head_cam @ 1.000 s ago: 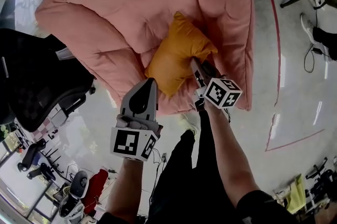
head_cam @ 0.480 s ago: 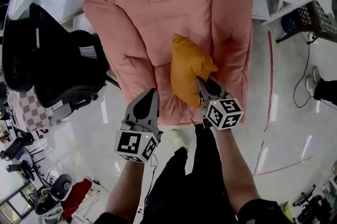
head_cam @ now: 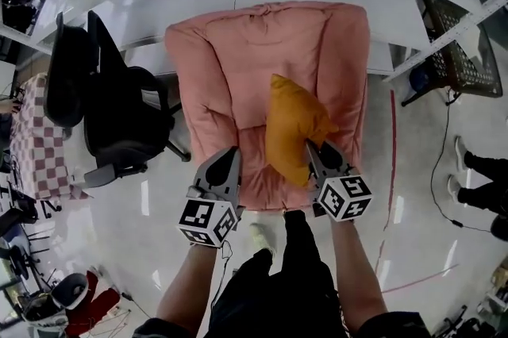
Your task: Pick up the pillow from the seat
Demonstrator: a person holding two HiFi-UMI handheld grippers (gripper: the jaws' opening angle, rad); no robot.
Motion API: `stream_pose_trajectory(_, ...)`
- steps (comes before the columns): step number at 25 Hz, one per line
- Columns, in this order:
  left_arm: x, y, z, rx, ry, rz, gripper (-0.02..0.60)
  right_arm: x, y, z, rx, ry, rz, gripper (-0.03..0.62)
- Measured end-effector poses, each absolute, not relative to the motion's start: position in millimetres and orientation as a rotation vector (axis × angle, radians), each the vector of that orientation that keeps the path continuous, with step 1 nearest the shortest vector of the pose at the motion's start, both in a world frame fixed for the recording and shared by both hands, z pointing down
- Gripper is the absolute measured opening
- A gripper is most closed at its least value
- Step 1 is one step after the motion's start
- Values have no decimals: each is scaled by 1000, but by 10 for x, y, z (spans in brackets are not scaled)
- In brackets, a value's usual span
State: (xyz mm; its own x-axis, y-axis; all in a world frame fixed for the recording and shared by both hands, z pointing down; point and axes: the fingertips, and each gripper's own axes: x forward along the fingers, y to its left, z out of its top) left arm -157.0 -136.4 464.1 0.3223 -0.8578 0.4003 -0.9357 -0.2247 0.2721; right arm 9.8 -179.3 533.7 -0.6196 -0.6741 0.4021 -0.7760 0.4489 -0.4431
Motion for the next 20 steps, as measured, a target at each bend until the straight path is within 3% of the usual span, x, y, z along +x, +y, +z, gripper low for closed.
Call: stream_pose_trajectory(20,-1709,-1210,2783,2280,-1646,13,6,67,-1589,3043,1353,-2734,526,86)
